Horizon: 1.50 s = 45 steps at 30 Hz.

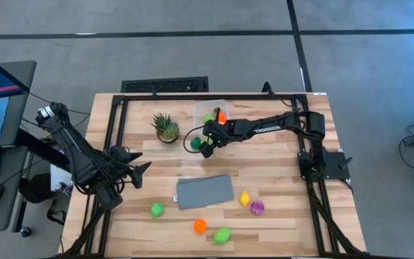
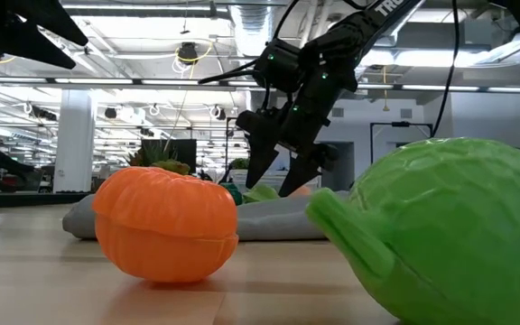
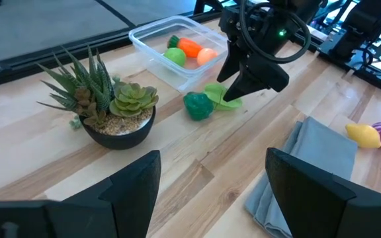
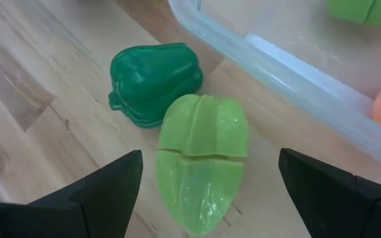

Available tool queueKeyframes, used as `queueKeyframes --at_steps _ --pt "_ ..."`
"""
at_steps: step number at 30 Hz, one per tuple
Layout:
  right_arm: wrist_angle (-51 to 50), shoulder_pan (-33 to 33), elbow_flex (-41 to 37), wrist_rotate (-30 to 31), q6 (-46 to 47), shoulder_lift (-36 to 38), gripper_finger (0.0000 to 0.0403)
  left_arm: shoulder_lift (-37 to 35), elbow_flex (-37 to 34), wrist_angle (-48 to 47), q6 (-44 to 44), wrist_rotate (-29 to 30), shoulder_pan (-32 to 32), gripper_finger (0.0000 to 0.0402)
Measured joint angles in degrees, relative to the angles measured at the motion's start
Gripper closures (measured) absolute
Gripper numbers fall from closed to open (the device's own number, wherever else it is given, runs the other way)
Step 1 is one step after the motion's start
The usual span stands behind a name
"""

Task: Pick and placing Produce into tupperware
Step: Put the starfruit into the bin

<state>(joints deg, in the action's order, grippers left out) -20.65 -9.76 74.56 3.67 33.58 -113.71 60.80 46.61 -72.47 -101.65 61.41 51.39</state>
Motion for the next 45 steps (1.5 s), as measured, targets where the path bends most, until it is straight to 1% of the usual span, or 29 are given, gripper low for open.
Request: queueKeyframes --at_steps 10,21,23,24,27,29,31,34,39,45 --pt "0.10 0.39 0.00 -0.03 1.32 0.00 0.0026 -0.02 0.00 0.00 -0.11 0.00 0.00 0.0138" --pt "1.12 1.15 0.13 -0.55 0.70 -0.59 0.0026 -0.02 0.00 0.02 -0.13 0.00 0.00 0.0138" --pt "0.77 1.51 0.99 -0.84 0.66 -2.08 0.0026 -0.02 0.00 0.04 -0.12 0.02 -0.02 0.0138" --pt "-1.04 1.64 1.05 -1.10 0.60 -2.25 0.0027 -0.04 0.00 0.03 -0.13 0.02 0.00 0.0138" --pt "0.41 2.52 4.16 -1.39 0.79 -5.70 0.0033 -0.02 0.00 0.42 -0.13 -0.07 -0.01 0.0138" --pt "-3.42 2.60 5.17 -1.51 0.08 -5.77 0.0037 -0.08 0.00 0.88 -0.11 -0.53 0.00 0.0138" --pt "-1.93 2.79 6.65 -0.46 -0.03 -7.50 0.0041 0.00 0.00 1.46 -0.11 -1.15 0.00 0.0138" --pt "-3.77 2.70 7.71 -0.52 -0.48 -7.46 0.0046 -0.02 0.01 1.66 -0.11 -2.13 0.00 0.0138" --pt "-2.81 2.27 7.89 0.71 -0.53 -7.58 0.0053 -0.02 0.00 1.75 -0.09 -2.42 0.02 0.0138" --pt "-1.37 2.65 7.89 -0.47 -2.16 -7.58 0.0056 0.48 0.00 1.51 0.24 -2.21 0.02 0.0138"
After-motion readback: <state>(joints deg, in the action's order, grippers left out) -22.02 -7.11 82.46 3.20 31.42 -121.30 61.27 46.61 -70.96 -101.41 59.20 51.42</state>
